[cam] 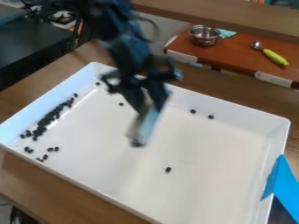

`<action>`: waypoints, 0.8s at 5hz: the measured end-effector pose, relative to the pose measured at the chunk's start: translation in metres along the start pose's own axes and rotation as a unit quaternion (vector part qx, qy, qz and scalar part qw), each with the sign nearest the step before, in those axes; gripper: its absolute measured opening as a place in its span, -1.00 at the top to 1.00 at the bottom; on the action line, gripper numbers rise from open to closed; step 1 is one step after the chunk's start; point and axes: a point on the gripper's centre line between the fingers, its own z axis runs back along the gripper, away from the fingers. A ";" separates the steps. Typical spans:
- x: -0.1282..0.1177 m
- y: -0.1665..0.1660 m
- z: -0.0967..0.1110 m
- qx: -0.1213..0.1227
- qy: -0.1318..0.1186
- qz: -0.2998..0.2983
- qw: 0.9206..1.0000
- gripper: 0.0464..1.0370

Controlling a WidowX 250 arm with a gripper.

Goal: Sweep into pile

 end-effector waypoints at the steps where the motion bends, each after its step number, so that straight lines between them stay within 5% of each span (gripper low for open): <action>1: -0.009 -0.035 -0.041 0.010 -0.003 0.014 1.000 0.34; 3: -0.011 -0.040 -0.087 0.054 -0.023 -0.001 0.998 0.34; 4: -0.010 -0.024 -0.089 0.069 -0.035 -0.001 0.997 0.34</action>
